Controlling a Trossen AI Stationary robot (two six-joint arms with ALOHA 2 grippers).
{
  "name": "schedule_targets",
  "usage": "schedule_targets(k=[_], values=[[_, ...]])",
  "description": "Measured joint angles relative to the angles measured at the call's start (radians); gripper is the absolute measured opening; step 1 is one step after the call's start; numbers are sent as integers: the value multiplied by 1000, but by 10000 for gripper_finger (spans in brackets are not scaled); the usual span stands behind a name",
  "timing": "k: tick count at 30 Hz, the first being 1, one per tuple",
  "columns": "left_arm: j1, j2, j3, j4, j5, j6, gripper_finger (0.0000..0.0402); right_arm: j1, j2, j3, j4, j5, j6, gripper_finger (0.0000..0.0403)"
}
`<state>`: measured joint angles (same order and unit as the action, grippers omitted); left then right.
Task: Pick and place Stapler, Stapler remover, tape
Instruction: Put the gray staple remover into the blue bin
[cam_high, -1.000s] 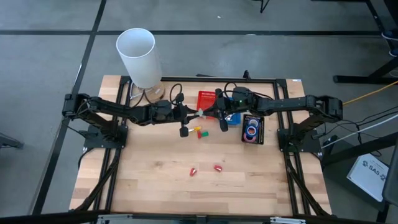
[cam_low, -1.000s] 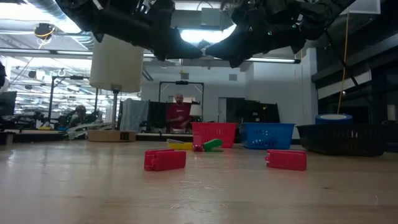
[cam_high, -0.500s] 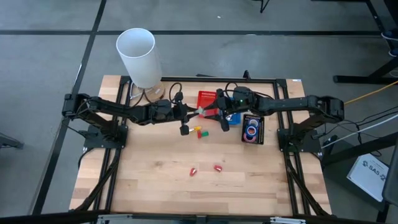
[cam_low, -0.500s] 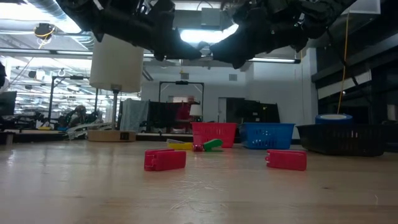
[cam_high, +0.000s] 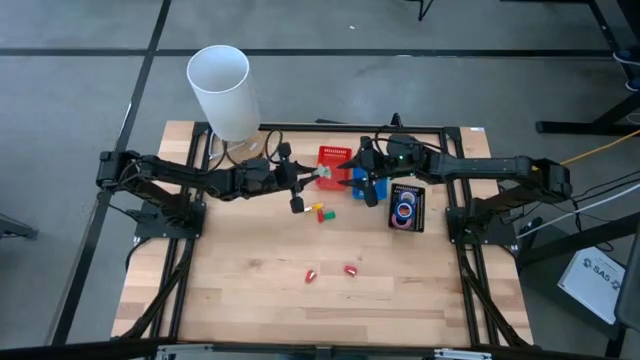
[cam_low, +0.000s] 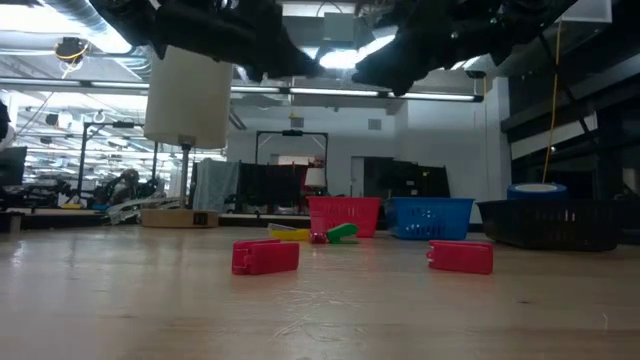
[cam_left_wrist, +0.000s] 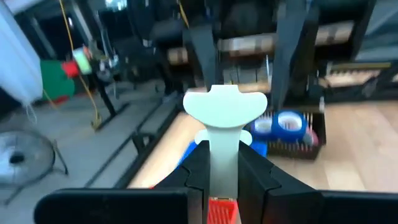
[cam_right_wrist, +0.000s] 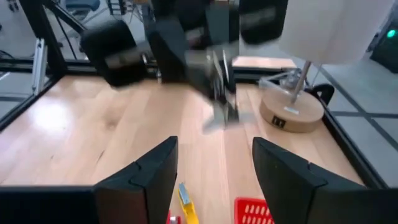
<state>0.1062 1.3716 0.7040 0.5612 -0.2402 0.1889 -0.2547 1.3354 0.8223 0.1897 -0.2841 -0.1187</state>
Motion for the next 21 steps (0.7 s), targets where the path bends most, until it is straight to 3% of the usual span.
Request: schedule_targets(k=[6, 12, 21], values=[[1, 0, 0, 160, 62, 56, 39, -42, 7, 0, -13, -72, -19, 209], [28, 6, 0, 245, 153, 35, 39, -45, 6, -44, 267, -87, -16, 209], [34, 63, 0, 356, 169, 15, 39, -24, 50, -50, 423, -121, 22, 209]])
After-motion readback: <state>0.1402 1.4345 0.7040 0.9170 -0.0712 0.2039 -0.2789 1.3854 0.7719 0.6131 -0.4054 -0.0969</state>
